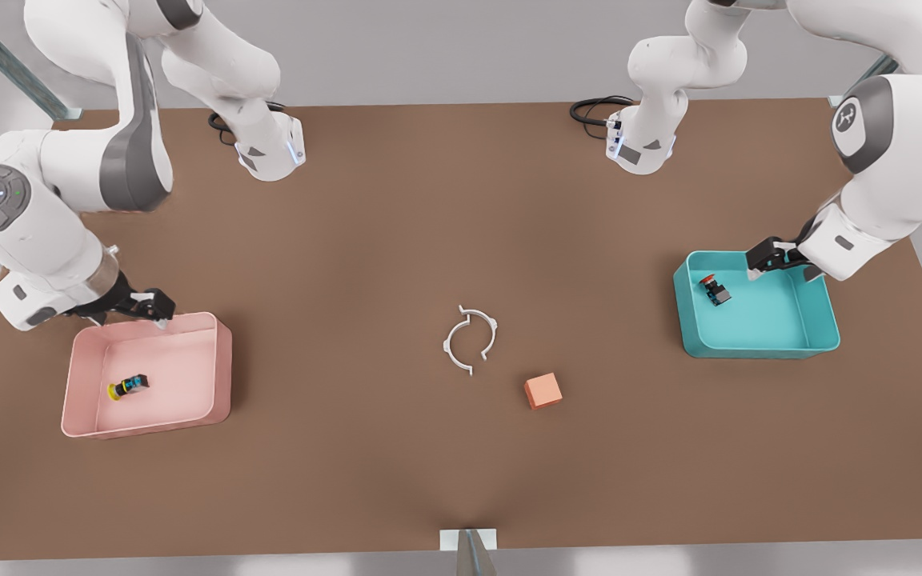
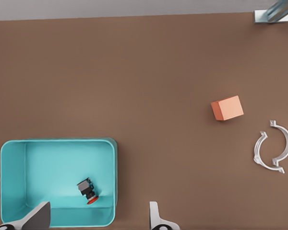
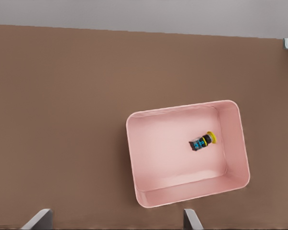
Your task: Place the red button in the blue storage box with the left arm, and place the yellow button in the pink storage box with the right arm
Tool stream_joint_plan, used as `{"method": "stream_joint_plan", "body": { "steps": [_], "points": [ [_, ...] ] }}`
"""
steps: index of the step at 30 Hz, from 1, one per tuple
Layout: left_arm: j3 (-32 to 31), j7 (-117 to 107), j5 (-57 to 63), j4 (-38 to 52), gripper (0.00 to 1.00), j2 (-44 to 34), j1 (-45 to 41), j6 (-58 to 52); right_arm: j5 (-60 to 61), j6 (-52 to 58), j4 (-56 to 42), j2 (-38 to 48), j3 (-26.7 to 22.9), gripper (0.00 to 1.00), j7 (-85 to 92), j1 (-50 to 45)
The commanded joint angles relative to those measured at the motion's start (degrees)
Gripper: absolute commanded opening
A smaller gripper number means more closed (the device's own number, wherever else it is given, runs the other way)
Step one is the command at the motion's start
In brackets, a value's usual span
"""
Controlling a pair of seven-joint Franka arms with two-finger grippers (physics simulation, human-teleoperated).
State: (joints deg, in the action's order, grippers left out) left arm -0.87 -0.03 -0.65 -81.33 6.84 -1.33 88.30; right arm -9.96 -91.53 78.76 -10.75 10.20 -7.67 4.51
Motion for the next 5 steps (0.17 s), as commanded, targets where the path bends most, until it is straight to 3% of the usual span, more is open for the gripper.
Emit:
{"method": "stream_joint_plan", "body": {
  "steps": [1,5],
  "points": [
    [0.0,-2.8,0.0,0.0,1.0,-0.1,-0.1,-0.1,6.8,11.5,-0.1,2.0,-5.9,1.0,6.7,-4.4],
    [0.0,-2.9,0.1,0.1,1.0,-0.1,-0.9,-0.1,6.9,11.1,0.1,1.0,-5.5,1.0,3.6,-5.0]
  ]
}}
